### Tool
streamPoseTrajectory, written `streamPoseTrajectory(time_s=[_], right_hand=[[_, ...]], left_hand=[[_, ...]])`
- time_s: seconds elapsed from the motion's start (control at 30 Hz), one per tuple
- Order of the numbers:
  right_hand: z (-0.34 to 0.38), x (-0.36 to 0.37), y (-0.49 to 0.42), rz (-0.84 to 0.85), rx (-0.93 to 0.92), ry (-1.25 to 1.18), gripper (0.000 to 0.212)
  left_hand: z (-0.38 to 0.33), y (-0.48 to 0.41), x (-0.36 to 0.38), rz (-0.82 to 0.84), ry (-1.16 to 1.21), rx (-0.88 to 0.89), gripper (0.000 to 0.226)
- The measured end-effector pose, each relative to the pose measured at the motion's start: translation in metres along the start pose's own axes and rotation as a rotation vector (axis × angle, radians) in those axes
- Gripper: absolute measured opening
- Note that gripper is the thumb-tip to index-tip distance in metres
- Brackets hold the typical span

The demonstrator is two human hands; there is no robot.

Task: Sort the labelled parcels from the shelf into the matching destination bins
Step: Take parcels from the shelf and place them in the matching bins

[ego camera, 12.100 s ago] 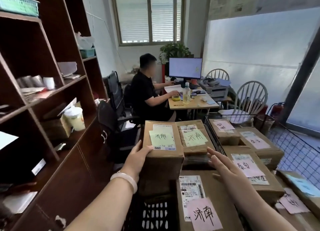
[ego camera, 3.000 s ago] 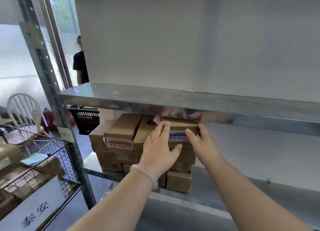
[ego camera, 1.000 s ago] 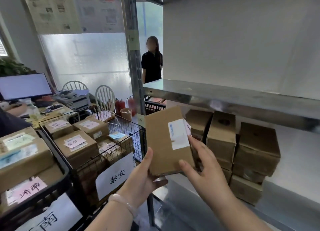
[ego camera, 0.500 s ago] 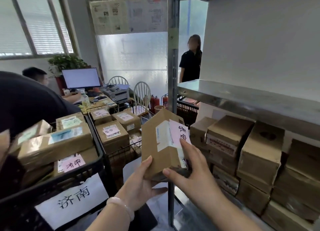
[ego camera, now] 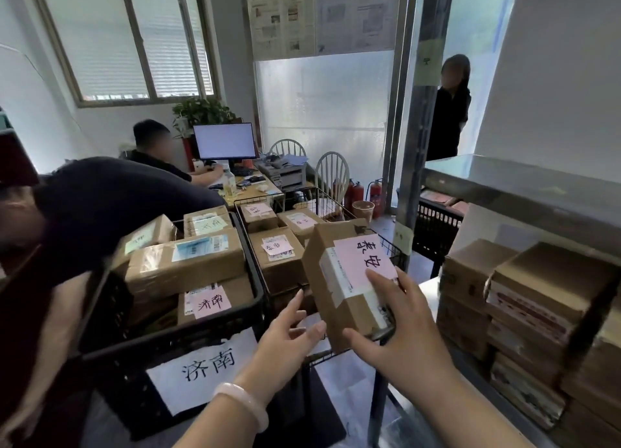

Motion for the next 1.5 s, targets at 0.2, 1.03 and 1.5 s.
streamPoseTrajectory(time_s=[0.2,1.03,1.5], right_hand=[[-0.016,0.028,-0.045,-0.125,0.140,0.052,0.094],[-0.083,0.187,-0.304,0.049,0.185,0.261,0.099],[-0.152,0.345,-0.457,0.347,0.106,0.296,0.099]], left_hand=[[-0.030,-0.048,-0.062,-0.144,-0.531,0.358,0.076],[-0.043,-0.280,-0.093,-0.082,-0.999,0.469,0.075],[-0.017,-0.391,-0.104,-0.169,-1.102,0.238,0.073]])
Point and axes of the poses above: each hand's wrist, its own y-axis away from the middle knuckle, its own x-axis out of the palm, z = x × y, the point moved 6 cm from there along -y, towards the middle knuckle, and after that the axes turned 6 degrees about -z, right-handed, at the moved point
